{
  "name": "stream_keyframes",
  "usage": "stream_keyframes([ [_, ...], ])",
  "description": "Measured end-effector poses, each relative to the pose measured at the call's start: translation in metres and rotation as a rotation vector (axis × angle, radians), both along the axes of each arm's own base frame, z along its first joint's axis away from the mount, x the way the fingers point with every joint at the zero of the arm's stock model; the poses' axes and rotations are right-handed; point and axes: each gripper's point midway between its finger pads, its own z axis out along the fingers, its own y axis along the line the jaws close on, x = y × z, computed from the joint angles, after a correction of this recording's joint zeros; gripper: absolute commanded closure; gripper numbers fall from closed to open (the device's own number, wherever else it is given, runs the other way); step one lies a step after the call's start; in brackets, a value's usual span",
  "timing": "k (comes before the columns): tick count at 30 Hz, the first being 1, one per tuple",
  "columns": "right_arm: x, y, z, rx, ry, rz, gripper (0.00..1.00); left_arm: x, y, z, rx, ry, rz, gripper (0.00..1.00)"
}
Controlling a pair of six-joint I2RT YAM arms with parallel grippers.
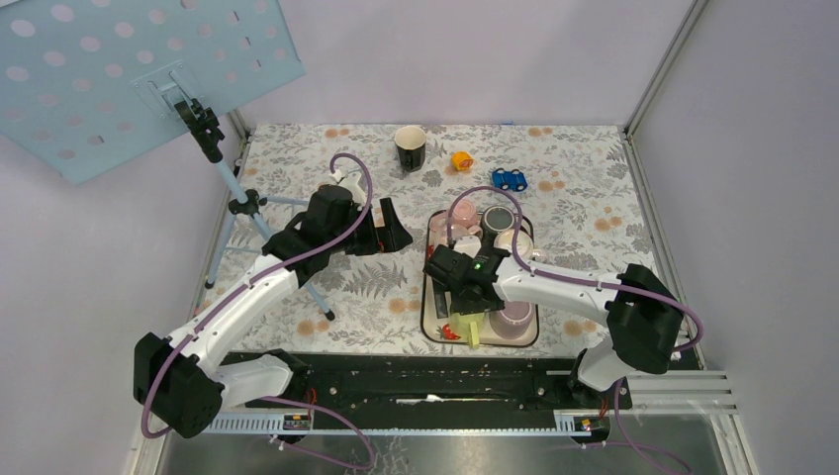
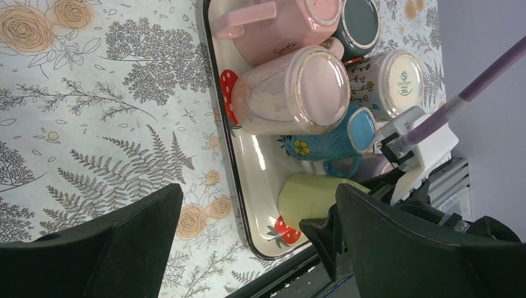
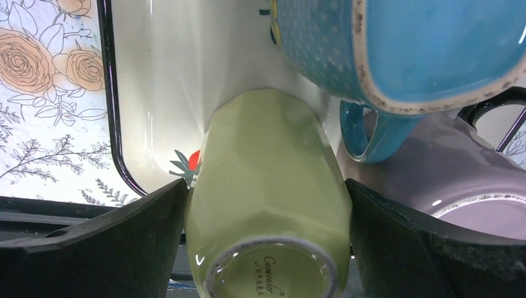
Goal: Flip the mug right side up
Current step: Turn over the cup on the tray.
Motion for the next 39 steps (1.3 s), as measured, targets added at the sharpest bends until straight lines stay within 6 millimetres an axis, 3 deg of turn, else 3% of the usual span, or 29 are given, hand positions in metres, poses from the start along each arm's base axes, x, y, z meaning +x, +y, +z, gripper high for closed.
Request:
stream_keyframes([
  [6, 0.000, -0.002, -0.001, -0.014, -0.002, 0.044, 0.03, 0.000, -0.001, 0.000, -0.002, 0.001, -0.003, 0.01],
  [9, 0.000, -0.002, -0.001, -0.015, -0.003, 0.051, 0.10, -0.001, -0.001, 0.000, -0.003, 0.002, -0.005, 0.01],
  [12, 0.000, -0.002, -0.001, -0.016, -0.001, 0.054, 0.22, -0.001, -0.001, 0.000, -0.004, 0.002, -0.006, 0.01],
  [18, 0.000, -0.001, 0.000, -0.013, 0.001, 0.049, 0.60, -0.001, -0.001, 0.000, -0.004, 0.002, -0.006, 0.01],
  [23, -0.004, -0.001, 0.003, -0.008, 0.015, 0.039, 0.76, -0.007, 0.002, -0.001, -0.014, 0.004, -0.003, 0.01],
  [30, -0.002, 0.005, 0.021, 0.042, -0.002, 0.017, 0.82, -0.018, 0.004, 0.002, -0.043, 0.011, -0.002, 0.01],
  [39, 0.008, 0.030, 0.075, 0.213, -0.078, -0.002, 0.85, -0.031, 0.000, 0.009, -0.105, 0.044, -0.022, 0.01],
])
